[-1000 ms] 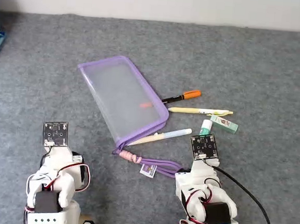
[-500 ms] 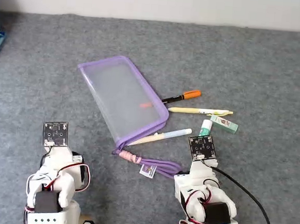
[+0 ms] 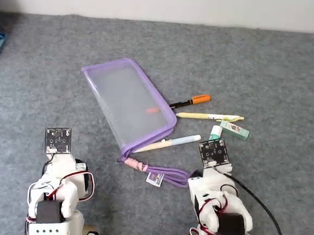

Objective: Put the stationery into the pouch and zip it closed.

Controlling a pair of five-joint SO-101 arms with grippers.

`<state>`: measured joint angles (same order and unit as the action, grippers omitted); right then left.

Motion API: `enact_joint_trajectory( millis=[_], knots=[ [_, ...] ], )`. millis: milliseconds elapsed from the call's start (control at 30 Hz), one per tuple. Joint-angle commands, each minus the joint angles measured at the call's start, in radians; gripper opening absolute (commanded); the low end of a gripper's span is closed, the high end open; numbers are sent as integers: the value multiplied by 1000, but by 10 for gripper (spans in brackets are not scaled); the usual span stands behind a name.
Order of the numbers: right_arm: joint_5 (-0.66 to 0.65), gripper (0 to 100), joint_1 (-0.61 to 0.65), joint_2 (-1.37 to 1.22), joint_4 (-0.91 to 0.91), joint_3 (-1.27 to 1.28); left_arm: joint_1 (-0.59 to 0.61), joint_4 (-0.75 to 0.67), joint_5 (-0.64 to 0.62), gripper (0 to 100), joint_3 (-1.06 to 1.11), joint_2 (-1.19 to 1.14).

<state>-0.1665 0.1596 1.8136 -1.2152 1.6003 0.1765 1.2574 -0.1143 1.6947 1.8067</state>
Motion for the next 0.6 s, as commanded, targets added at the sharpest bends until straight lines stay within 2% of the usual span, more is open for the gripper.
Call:
enact_joint_trajectory(
  millis=[0,233,367,567],
  knots=[
    [-44,24,-13,-13,1,-97,-3,3,-6,14,-12,15],
    [-135,24,-15,-130,-73,-264,-3,3,-6,14,-12,15],
    [-140,29,12,-387,-73,-417,-3,3,-6,14,-12,15],
    [-132,26,159,-894,-93,-660,-3,3,-6,14,-12,15]
  ],
)
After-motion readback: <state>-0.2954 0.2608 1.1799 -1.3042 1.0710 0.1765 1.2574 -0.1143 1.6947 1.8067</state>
